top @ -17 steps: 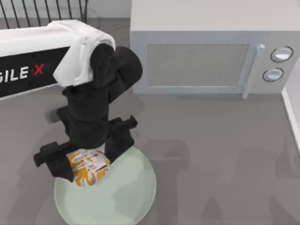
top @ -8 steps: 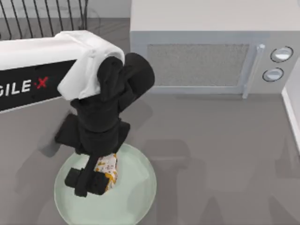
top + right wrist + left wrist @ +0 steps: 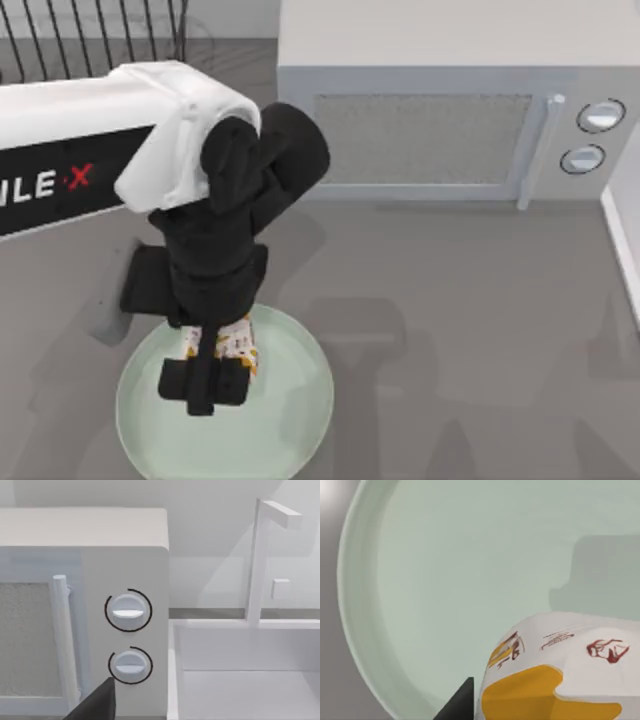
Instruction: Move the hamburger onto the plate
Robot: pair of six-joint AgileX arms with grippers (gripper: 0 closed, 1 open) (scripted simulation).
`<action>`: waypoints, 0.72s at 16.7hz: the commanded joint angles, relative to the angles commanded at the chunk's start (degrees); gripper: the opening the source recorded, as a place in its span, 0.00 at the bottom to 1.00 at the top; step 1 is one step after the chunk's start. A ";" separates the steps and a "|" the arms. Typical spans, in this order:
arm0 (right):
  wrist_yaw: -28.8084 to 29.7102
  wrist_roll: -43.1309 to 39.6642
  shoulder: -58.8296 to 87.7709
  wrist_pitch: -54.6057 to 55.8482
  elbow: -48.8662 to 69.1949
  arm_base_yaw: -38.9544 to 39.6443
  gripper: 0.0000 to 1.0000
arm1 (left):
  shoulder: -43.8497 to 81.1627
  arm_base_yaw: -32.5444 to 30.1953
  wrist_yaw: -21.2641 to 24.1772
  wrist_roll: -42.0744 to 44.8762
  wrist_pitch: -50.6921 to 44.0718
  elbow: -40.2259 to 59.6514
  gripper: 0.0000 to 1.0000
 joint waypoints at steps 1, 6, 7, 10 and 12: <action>0.00 0.00 0.00 0.00 0.00 0.00 1.00 | 0.00 0.00 0.00 0.00 0.00 0.00 0.00; 0.00 0.00 0.00 0.00 0.00 0.00 1.00 | 1.22 0.08 0.00 0.42 4.14 -3.17 0.00; 0.00 0.00 0.00 0.00 0.00 0.00 1.00 | 1.55 0.15 0.02 0.41 6.24 -4.23 0.00; 0.00 0.00 0.00 0.00 0.00 0.00 1.00 | 2.78 0.25 0.00 0.32 10.06 -7.19 0.00; 0.00 0.00 0.00 0.00 0.00 0.00 1.00 | 2.88 0.24 -0.01 0.29 10.17 -7.29 0.00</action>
